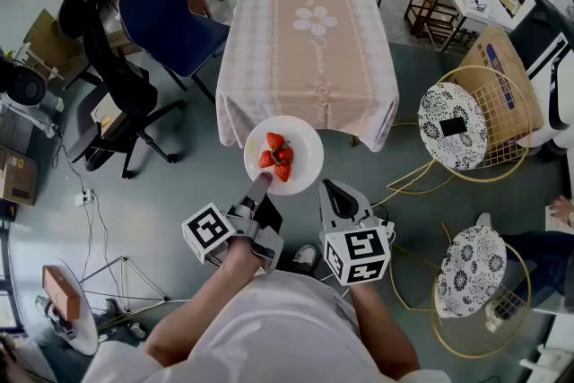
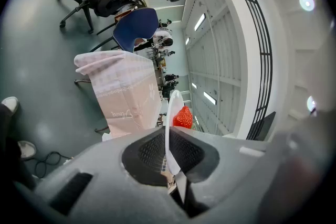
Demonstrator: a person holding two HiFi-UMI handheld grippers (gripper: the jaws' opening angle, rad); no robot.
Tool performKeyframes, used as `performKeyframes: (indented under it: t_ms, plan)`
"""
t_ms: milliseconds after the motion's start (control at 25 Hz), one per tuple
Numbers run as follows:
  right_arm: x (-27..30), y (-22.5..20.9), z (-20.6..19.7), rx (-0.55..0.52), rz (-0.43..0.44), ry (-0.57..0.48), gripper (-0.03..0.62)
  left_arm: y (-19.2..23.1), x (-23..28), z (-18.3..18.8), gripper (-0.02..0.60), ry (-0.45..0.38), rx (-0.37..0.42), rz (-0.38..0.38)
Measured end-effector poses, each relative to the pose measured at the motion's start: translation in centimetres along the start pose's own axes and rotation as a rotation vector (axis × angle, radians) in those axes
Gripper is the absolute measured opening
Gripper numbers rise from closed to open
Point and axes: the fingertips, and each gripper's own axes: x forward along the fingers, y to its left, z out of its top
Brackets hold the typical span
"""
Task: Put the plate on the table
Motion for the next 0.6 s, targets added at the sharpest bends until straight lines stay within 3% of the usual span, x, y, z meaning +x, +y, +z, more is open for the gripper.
performKeyframes:
  t_ms: [600]
  plan:
    - [0.4, -2.0, -0.3, 0.022, 0.042, -0.007, 0.005, -0.1, 1.8, -1.0, 0.015, -0.013, 0.021, 0.008]
